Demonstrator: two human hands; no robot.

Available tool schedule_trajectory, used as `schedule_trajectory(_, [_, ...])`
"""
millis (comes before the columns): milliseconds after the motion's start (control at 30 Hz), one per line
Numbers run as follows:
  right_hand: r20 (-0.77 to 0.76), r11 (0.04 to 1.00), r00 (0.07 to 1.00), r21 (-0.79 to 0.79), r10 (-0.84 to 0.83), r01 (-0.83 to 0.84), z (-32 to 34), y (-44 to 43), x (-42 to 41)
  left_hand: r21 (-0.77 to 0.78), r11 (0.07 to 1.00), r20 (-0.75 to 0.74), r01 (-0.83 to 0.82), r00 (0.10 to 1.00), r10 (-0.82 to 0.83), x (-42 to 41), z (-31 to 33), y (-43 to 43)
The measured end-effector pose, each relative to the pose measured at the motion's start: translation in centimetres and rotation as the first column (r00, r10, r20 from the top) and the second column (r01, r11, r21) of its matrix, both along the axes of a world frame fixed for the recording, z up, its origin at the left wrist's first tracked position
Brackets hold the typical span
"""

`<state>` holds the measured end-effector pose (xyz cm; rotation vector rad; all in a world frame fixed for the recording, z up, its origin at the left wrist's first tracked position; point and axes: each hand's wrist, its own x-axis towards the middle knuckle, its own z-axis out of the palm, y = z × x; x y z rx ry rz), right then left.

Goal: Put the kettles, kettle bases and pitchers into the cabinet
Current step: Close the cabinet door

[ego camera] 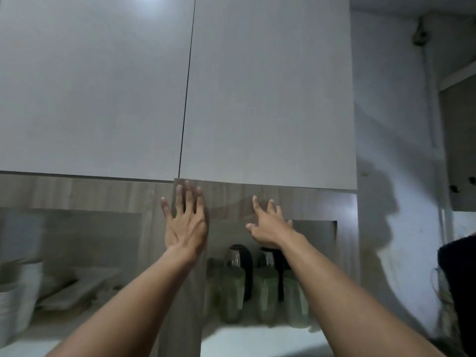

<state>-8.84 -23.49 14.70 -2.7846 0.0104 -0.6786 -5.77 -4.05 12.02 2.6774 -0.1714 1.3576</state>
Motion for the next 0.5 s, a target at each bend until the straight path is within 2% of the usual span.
schedule_trajectory(100, [-0.005,0.999,1.000,-0.045,-0.014,0.014,-0.6,-0.9,1.8,-0.005,1.000,-0.055,-0.019,0.998,0.019,2.5,-1.3,0.0])
schedule_trajectory(500, [-0.018,0.997,0.999,-0.076,0.030,-0.032,-2.4,-2.5,7.6,-0.120,0.991,-0.220,0.063,0.972,-0.088,8.7,-2.8,-1.9])
